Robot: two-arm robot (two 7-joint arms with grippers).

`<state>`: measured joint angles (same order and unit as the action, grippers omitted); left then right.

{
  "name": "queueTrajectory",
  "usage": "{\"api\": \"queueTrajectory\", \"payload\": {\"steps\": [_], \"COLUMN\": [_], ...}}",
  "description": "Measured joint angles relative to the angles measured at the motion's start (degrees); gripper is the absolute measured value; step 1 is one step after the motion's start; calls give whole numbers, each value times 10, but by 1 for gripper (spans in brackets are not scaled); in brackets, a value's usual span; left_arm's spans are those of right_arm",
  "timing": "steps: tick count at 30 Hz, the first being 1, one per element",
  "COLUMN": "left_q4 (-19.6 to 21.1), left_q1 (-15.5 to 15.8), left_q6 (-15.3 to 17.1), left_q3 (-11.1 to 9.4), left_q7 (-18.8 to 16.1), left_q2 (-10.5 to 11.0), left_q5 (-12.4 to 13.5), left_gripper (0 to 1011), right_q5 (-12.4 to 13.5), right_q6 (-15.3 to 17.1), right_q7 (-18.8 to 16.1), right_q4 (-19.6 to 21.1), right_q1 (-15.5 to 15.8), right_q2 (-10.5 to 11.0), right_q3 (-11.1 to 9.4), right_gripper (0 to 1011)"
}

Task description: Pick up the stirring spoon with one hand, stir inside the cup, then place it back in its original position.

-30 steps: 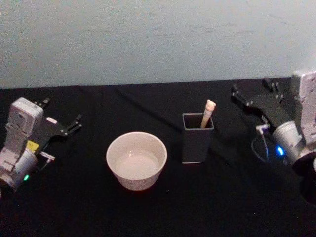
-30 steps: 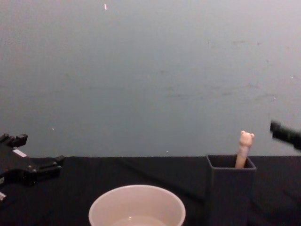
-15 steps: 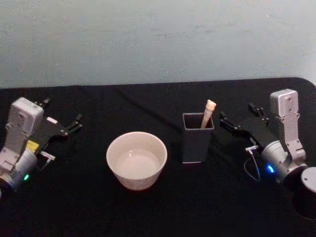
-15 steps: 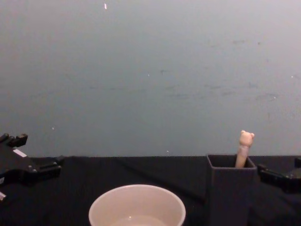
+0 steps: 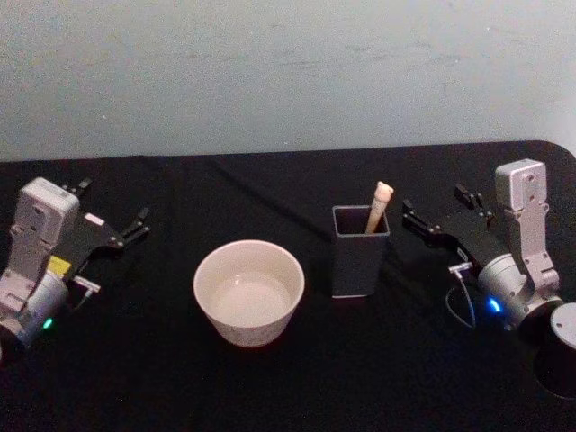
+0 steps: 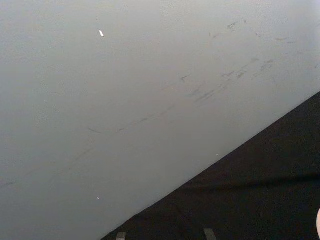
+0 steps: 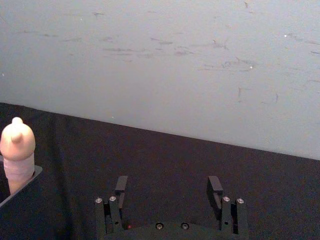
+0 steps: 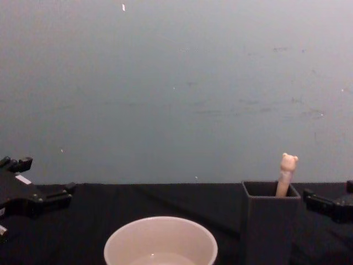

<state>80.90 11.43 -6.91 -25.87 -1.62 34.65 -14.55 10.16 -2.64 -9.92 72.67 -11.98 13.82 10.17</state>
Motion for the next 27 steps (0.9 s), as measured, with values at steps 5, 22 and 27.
{"api": "queueTrajectory", "payload": {"steps": [5, 22, 27], "left_q4": [0, 0, 0], "left_q1": [0, 0, 0], "left_q6": [0, 0, 0], "left_q3": [0, 0, 0], "left_q7": [0, 0, 0], "left_q2": [0, 0, 0], "left_q5": [0, 0, 0], "left_gripper": [1001, 1001, 1002], "right_q5": [1, 2, 2], "right_q6": [0, -1, -1], "right_q7": [0, 1, 1], "right_q4": [1, 2, 2], "right_q1": [0, 0, 0], "right_q2": [0, 1, 1], "right_q3": [0, -1, -1], "right_gripper": [1000, 1000, 1000]}}
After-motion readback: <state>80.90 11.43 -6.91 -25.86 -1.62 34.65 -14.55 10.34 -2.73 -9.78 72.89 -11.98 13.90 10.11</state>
